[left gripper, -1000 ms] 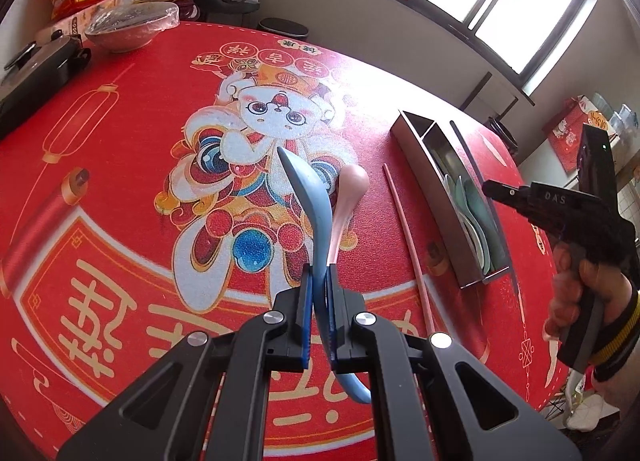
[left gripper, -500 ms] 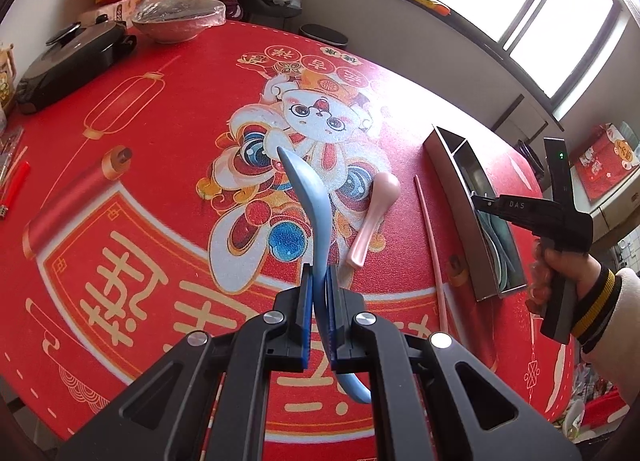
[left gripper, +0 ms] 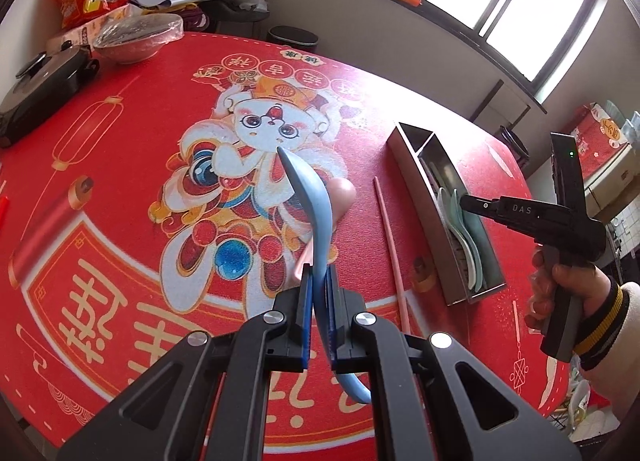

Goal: Organize utensils

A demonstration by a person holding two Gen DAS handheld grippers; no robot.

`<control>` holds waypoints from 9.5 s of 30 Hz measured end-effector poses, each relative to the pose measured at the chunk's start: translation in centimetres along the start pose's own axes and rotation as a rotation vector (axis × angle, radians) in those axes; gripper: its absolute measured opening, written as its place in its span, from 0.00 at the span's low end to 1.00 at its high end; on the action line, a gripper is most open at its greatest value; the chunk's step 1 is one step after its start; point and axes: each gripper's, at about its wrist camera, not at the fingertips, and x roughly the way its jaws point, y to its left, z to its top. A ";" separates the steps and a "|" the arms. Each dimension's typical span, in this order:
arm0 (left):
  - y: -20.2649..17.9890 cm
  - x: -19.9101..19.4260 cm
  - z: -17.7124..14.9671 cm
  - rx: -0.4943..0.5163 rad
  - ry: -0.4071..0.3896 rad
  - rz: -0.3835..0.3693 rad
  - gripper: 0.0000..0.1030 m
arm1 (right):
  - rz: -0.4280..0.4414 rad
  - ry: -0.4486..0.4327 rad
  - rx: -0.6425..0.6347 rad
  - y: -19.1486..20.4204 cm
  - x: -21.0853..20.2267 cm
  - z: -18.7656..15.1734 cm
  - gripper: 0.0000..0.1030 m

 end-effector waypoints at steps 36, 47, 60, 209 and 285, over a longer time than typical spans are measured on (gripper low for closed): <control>-20.9 13.3 3.1 0.146 0.217 -0.097 0.06 | -0.026 -0.128 0.096 -14.4 -10.3 -4.5 0.84; -21.6 16.3 3.2 0.184 0.262 0.020 0.06 | -0.019 -0.127 0.126 -16.7 -10.8 -4.8 0.84; -21.7 17.4 3.0 0.198 0.272 0.061 0.06 | -0.005 -0.130 0.147 -17.0 -11.1 -5.2 0.84; 5.3 4.8 1.9 0.106 0.083 -0.124 0.13 | -0.205 -0.056 -0.117 10.0 -3.3 -6.8 0.85; 5.3 -0.1 -2.4 0.020 0.053 0.013 0.13 | 0.038 0.005 -0.012 8.9 2.2 -8.9 0.05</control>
